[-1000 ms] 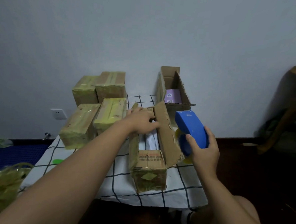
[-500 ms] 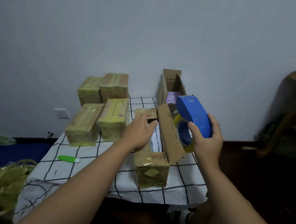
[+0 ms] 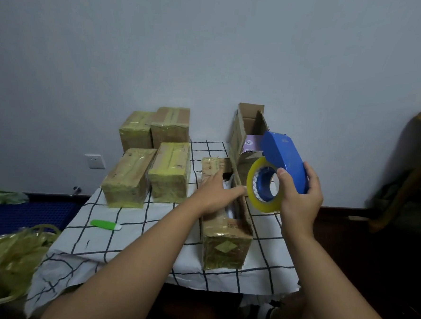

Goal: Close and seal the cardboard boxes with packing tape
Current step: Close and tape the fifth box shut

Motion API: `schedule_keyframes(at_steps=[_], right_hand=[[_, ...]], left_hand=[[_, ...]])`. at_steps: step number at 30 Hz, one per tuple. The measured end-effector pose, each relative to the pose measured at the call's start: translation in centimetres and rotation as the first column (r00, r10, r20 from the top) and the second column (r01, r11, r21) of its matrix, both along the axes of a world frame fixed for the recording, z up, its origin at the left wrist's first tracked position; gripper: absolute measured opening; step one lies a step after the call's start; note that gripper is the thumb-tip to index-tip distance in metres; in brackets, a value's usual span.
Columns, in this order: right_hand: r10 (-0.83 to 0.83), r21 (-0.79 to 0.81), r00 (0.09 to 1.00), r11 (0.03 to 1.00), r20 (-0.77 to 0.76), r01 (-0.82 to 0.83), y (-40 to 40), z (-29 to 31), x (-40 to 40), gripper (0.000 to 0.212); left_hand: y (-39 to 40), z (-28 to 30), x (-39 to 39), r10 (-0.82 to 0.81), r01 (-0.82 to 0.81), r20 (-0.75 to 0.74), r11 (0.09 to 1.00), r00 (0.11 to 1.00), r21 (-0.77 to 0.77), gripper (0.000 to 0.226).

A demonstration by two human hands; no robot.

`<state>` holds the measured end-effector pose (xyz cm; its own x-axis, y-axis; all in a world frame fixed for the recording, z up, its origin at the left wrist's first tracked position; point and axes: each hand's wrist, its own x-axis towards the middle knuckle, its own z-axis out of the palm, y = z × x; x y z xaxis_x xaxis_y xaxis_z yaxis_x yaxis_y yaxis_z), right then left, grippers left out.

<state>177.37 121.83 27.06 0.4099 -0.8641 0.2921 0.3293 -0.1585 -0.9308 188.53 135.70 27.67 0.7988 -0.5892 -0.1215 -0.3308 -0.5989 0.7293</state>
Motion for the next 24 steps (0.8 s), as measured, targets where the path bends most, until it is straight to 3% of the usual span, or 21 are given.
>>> schedule_keyframes(at_steps=[2,6,10,14,17,21,24], right_hand=[[-0.027,-0.008,1.000,1.000,0.001,0.027,-0.5,0.2,-0.5,0.062],[-0.054,-0.017,0.999,0.998,0.010,0.054,-1.2,0.6,-1.3,0.062],[-0.049,-0.040,0.999,0.998,-0.003,0.049,-1.4,0.4,-1.6,0.063],[-0.036,-0.051,0.999,0.998,-0.009,0.035,-1.0,0.4,-1.6,0.063],[-0.020,-0.065,1.000,0.998,-0.006,0.020,-0.8,0.8,-1.7,0.063],[0.001,-0.104,1.000,0.995,0.008,0.000,-1.1,2.1,-2.2,0.061],[0.036,-0.134,0.999,0.990,0.014,-0.034,-1.3,3.1,-2.4,0.059]], left_hand=[[0.2,-0.1,0.1,0.008,-0.007,0.028,0.999,1.000,-0.031,0.076],[0.8,-0.8,0.1,0.034,-0.043,0.120,0.996,0.992,0.072,0.081],[0.3,-0.7,-0.4,-0.066,-0.007,0.219,0.949,0.973,0.315,0.056],[-1.2,0.0,-1.8,-0.043,-0.069,0.230,0.887,0.972,0.457,0.089],[-1.8,0.5,-2.1,-0.073,-0.076,0.274,0.865,0.959,0.496,0.092],[0.4,0.9,-1.8,-0.287,0.096,0.336,0.869,0.897,0.486,0.080],[3.1,1.8,-1.8,-0.434,0.302,0.275,0.859,0.858,0.413,0.076]])
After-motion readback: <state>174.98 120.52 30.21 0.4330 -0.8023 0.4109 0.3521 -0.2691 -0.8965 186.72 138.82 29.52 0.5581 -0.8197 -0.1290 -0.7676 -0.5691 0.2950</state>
